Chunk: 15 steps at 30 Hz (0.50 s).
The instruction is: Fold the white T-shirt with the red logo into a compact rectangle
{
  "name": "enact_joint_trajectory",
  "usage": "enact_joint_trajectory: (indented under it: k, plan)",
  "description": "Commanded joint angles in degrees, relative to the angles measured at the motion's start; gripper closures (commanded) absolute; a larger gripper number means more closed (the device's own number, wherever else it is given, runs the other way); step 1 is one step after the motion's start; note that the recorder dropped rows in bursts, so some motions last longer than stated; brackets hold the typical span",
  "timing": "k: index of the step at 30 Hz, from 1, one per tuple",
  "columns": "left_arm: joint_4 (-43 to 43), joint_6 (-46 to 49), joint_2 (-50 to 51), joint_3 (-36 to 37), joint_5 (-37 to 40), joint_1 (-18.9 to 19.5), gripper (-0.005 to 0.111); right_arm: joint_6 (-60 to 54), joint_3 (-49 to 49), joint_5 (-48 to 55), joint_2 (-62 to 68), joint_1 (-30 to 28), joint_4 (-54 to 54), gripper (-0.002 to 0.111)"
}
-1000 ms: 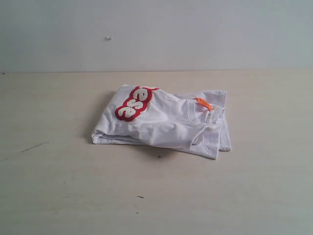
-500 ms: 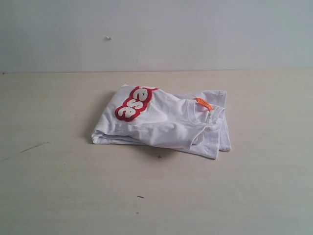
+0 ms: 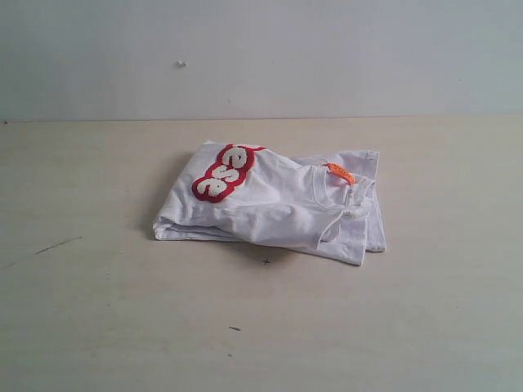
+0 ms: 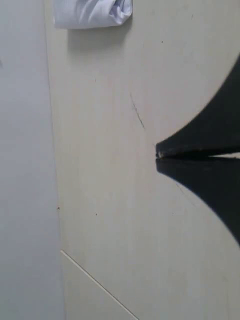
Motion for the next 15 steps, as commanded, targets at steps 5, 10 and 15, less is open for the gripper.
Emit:
enact_joint_trajectory:
  k: [5,10,15]
  plan:
    - [-0.25,-0.54,-0.27,-0.01,0.41,0.16,0.107,-0.16,0.22,0.13,-0.39,-0.02,0.14,0.108]
    - [-0.25,-0.54,-0.27,-0.01,0.41,0.16,0.107,-0.16,0.22,0.13,-0.39,-0.02,0.14,0.108]
    - [-0.25,-0.54,-0.27,-0.01,0.41,0.16,0.107,-5.44,2.20,-7.27,-0.51,-0.02,-0.65,0.108]
